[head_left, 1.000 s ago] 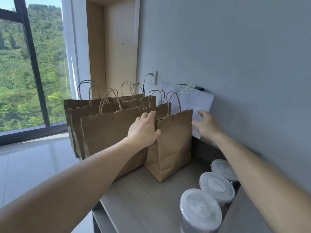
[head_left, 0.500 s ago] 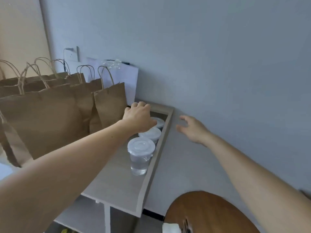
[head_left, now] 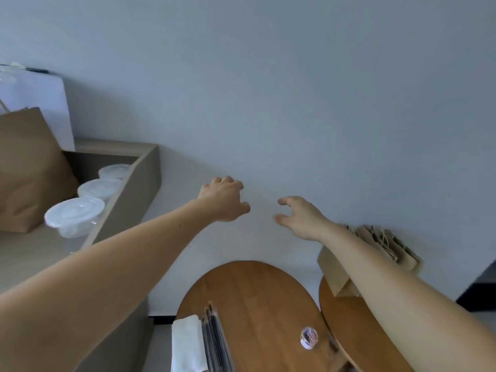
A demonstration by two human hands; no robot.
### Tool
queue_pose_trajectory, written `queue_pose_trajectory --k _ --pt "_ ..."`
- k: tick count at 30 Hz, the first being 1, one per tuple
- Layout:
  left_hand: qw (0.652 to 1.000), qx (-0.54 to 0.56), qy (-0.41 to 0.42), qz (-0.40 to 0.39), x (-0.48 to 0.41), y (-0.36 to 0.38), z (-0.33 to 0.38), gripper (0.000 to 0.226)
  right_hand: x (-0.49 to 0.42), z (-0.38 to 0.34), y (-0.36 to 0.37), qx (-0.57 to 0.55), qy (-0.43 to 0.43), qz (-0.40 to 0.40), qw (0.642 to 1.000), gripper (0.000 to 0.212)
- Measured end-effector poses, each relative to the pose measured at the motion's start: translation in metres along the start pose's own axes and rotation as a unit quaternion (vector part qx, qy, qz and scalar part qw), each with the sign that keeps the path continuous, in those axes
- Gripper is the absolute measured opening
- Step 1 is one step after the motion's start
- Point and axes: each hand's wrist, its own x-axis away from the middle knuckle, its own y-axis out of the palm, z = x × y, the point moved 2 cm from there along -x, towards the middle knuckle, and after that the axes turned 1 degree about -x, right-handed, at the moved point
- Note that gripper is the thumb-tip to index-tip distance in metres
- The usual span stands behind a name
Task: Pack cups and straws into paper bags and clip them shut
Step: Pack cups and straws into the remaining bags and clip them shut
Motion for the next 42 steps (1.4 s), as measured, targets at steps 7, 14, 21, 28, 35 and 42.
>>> queue_pose_trajectory --k 7,14,21,28,35,42 --pt "0.998 0.015 0.043 -0.052 -0.017 0.053 0.131 0.064 0.054 0.129 -0.040 0.009 0.068 0.001 0.998 0.060" --pt "0.993 0.010 0.082 -0.088 -0.057 0.092 0.212 0.063 0.065 0.221 -0.054 -0.019 0.144 0.019 0.989 0.054" --pt "0.986 0.026 0.111 -0.125 -0.129 0.142 0.253 0.063 0.030 0.298 -0.058 -0.030 0.214 0.018 0.976 0.019" --pt "0.979 0.045 0.122 -0.154 -0.194 0.184 0.276 0.063 -0.023 0.366 -0.055 -0.002 0.273 0.012 0.962 0.060" --pt "0.980 0.051 0.063 -0.183 -0.241 0.234 0.282 0.060 -0.086 0.431 -0.034 0.047 0.251 -0.023 0.967 0.035" --pt "0.976 0.046 -0.002 -0.215 -0.275 0.278 0.300 0.058 -0.139 0.501 -0.015 0.094 0.250 -0.059 0.962 0.050"
